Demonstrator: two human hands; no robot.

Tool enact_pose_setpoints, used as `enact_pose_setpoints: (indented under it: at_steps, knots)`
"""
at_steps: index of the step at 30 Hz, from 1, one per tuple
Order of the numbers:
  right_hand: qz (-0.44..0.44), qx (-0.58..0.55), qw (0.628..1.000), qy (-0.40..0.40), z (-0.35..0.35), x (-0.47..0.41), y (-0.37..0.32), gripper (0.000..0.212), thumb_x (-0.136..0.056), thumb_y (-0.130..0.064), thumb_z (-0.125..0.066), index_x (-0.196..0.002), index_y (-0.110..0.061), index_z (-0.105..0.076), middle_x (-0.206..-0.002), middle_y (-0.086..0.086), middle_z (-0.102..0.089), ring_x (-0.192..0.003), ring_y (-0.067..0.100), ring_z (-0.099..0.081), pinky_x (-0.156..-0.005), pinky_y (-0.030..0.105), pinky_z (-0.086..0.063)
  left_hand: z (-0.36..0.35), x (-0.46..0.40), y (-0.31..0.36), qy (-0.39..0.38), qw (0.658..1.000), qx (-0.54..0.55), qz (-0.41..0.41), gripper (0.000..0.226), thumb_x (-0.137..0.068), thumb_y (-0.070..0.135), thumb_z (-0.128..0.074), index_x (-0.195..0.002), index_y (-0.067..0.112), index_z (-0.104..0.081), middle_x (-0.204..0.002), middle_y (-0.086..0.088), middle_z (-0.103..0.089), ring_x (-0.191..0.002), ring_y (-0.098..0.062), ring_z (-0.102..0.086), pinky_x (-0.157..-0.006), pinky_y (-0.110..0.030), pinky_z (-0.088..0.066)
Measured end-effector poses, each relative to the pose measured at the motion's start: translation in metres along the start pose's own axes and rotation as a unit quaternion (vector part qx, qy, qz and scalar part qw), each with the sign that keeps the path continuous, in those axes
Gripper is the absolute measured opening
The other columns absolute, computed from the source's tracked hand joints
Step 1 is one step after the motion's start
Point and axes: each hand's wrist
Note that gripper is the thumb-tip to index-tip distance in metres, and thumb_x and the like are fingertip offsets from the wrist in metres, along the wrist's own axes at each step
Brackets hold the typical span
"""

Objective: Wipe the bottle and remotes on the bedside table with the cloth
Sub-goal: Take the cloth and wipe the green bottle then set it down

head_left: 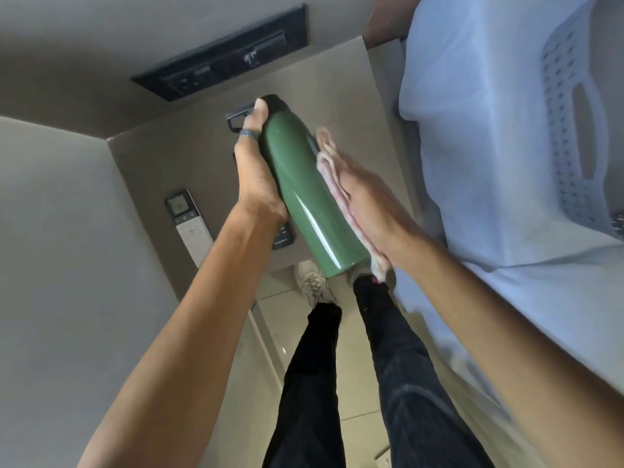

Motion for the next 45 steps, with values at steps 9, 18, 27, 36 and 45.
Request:
enact_pose_setpoints:
  at_steps: [9, 18, 27, 36, 45]
  knots:
    - [0.099, 0.388, 0.907, 0.131, -0.038, 0.023, -0.026, 0.066, -0.105, -0.033, -0.036, -0.169, -0.036, -0.021, -0.182, 0.004, -0.012, -0.157, 0.05, -0.034, -0.108, 0.059, -0.056, -0.005, 0.005, -0.005, -0.012, 0.999, -0.047, 0.005, 0.065, -0.102, 0.063, -0.057, -0.064, 0.011, -0.064, -0.06, -0.008, -0.063, -0.057, -0.025, -0.065, -0.06, -0.032, -0.06]
    - [0.062, 0.408, 0.902, 0.122, -0.046, 0.061, -0.009, 0.072, -0.106, -0.033, -0.042, -0.17, -0.037, -0.01, -0.182, 0.006, -0.011, -0.144, 0.054, -0.047, -0.103, 0.06, -0.057, -0.008, 0.011, -0.013, 0.082, 0.994, -0.073, -0.021, 0.052, -0.1, 0.059, -0.067, -0.078, 0.011, -0.07, -0.068, -0.007, -0.069, -0.06, -0.024, -0.069, -0.061, -0.034, -0.061]
    - [-0.078, 0.182, 0.975, 0.104, -0.013, 0.023, -0.02, 0.051, -0.114, -0.046, -0.024, -0.164, -0.039, -0.033, -0.136, 0.003, -0.072, -0.107, 0.031, -0.075, -0.098, 0.043, -0.057, 0.008, 0.012, -0.016, 0.06, 0.997, -0.043, -0.038, 0.066, -0.1, 0.067, -0.057, -0.092, 0.005, -0.075, -0.083, -0.015, -0.076, -0.076, -0.034, -0.075, -0.076, -0.04, -0.063]
    - [0.07, 0.502, 0.855, 0.107, -0.041, 0.052, -0.004, 0.07, -0.107, -0.028, -0.04, -0.171, -0.026, -0.013, -0.181, 0.007, -0.015, -0.144, 0.062, -0.044, -0.098, 0.065, -0.055, -0.009, 0.001, -0.012, 0.153, 0.983, -0.08, -0.068, 0.051, -0.092, 0.06, -0.074, -0.078, 0.011, -0.071, -0.072, -0.009, -0.069, -0.067, -0.026, -0.07, -0.074, -0.04, -0.059]
    - [-0.062, 0.257, 0.949, 0.174, -0.015, -0.043, -0.041, 0.049, -0.108, -0.047, -0.031, -0.13, -0.024, -0.068, -0.121, 0.012, -0.078, -0.108, 0.04, -0.074, -0.081, 0.042, -0.047, -0.006, 0.003, -0.036, 0.071, 0.994, -0.049, -0.073, 0.052, -0.106, 0.057, -0.052, -0.092, 0.016, -0.08, -0.088, -0.008, -0.079, -0.088, -0.029, -0.077, -0.082, -0.039, -0.061]
Point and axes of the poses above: each hand's wrist, its own x-axis away from the middle knuckle, its own z-axis out of the back of the hand, y = z × x
